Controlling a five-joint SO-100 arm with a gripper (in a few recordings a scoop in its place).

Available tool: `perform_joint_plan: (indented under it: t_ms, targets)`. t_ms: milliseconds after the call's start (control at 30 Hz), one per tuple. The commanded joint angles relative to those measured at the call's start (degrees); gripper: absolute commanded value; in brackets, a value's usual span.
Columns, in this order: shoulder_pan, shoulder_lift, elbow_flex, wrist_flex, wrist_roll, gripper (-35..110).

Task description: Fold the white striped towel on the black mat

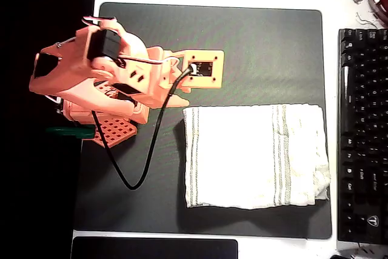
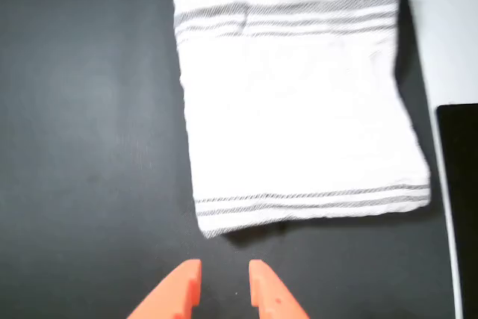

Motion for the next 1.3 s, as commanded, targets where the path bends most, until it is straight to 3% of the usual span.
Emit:
perform_joint_plan:
  t_ms: [0, 700, 1267]
  targets:
    - [-0.6, 2.6, 3.7, -2.1, 0.4, 8]
    - [-5.7, 19.3, 34.9, -16.4, -0.2, 7]
    - [-4.1, 28.0, 46.1, -16.3, -2.5, 0]
